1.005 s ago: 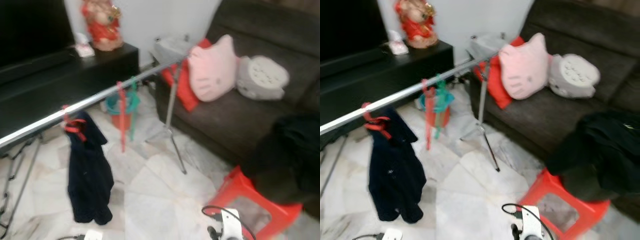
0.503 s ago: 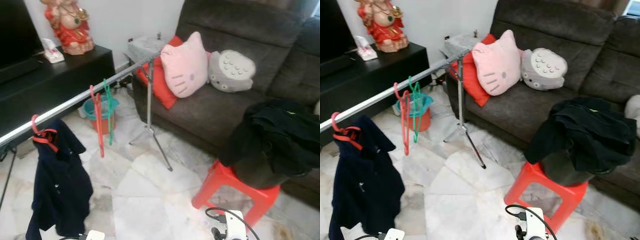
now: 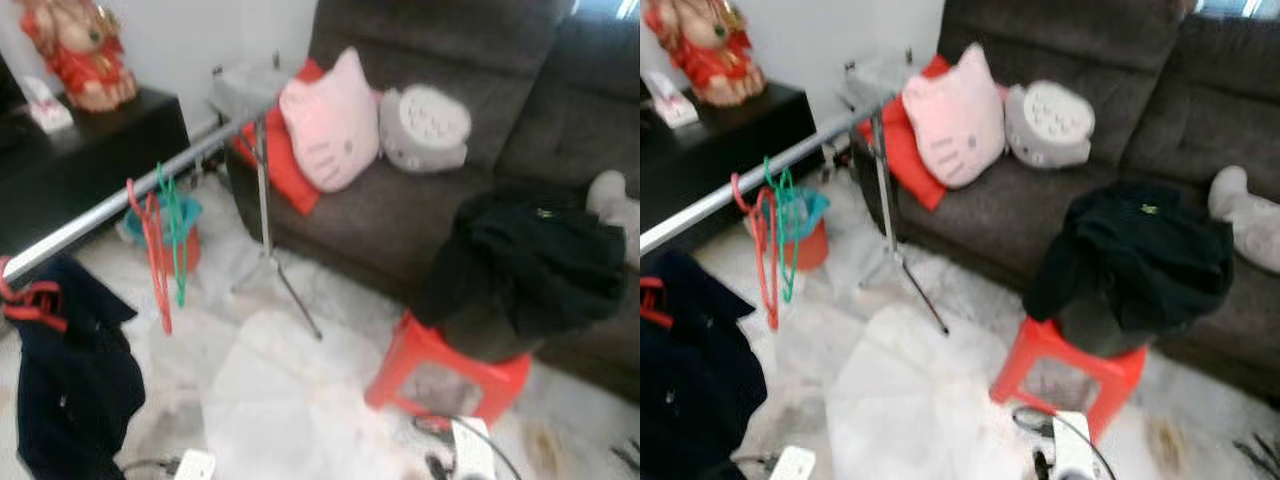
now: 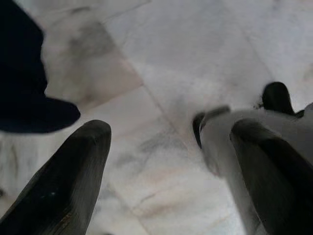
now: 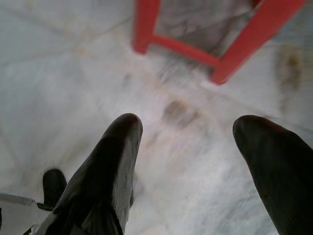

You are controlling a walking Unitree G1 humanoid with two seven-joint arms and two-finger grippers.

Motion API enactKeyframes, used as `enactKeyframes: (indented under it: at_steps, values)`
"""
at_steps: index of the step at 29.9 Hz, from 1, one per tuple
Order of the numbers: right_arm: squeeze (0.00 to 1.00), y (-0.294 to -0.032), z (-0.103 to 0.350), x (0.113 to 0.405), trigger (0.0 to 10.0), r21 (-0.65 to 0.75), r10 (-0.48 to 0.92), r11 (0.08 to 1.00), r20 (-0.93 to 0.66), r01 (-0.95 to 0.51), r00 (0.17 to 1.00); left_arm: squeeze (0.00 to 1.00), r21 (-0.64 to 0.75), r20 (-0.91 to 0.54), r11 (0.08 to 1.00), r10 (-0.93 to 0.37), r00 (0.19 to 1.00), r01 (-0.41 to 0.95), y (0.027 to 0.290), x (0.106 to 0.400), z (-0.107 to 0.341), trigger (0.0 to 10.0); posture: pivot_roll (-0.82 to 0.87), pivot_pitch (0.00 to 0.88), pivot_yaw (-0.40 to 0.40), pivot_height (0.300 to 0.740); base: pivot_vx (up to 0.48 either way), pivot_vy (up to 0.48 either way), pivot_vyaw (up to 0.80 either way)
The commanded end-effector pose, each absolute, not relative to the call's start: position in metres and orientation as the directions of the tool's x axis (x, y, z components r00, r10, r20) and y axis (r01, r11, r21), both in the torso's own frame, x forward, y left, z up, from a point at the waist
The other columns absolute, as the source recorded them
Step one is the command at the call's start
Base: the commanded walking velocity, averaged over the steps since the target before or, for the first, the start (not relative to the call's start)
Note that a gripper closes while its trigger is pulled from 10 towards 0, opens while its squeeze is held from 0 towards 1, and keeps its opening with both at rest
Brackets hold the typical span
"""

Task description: Hang hanger

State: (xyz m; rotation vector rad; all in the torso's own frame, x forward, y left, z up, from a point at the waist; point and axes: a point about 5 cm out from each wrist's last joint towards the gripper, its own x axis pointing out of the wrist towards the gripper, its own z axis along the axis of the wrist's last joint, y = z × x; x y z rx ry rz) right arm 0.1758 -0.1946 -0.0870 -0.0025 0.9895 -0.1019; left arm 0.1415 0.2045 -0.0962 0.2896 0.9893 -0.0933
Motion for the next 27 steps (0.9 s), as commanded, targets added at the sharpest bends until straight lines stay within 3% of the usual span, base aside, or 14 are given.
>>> enactKeyframes:
  at_steps: [1, 18, 27]
  values:
    - [0.0, -0.1954, -0.0882, 0.1731, 10.0, -0.052, -0.091, 0.995, -0.84, 0.089, 0.535, 0.0, 0.202, -0.847, 0.957, 0.065, 0.527, 0.206, 0.2053, 0.1346, -0.0988, 10.0, 0.03, 0.0, -0.027, 0.74, 0.0, 0.0, -0.59]
    - [0.0, -0.1948, -0.0875, 0.1745, 10.0, -0.045, -0.087, 0.995, -0.833, 0.09, 0.546, 0.0, 0.193, -0.841, 0.965, 0.071, 0.537, 0.175, 0.2069, 0.1354, -0.0981, 10.0, 0.02, 0.0, -0.023, 0.74, 0.0, 0.0, -0.59]
    - [0.0, -0.1943, -0.086, 0.1765, 10.0, -0.03, -0.086, 0.994, -0.813, 0.106, 0.575, 0.0, 0.166, -0.837, 0.973, 0.053, 0.544, 0.161, 0.2033, 0.1405, -0.097, 10.0, 0.02, 0.0, -0.021, 0.74, 0.0, 0.0, 0.0]
